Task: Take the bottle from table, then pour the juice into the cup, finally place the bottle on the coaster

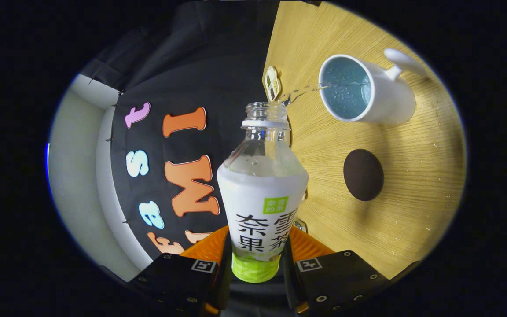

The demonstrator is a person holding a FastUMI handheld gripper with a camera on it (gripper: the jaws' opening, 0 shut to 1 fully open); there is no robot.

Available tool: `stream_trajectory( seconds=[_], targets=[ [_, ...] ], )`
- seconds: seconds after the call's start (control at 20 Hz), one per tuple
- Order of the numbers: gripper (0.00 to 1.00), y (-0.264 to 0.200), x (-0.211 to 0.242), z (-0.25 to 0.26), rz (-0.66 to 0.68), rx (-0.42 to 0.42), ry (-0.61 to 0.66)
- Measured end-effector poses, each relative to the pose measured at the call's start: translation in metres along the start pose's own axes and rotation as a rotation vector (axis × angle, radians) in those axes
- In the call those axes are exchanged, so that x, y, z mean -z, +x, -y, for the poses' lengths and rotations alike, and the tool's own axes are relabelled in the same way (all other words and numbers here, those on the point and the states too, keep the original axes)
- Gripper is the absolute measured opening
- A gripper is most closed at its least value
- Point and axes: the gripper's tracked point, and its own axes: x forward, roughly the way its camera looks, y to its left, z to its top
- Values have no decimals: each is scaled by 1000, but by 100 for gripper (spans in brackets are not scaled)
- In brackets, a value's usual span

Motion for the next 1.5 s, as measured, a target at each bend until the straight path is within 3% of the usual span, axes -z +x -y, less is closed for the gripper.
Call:
stream_trajectory(
  seconds=[1.5],
  targets=[
    [52, 4, 5, -4, 15, 8, 95]
  ],
)
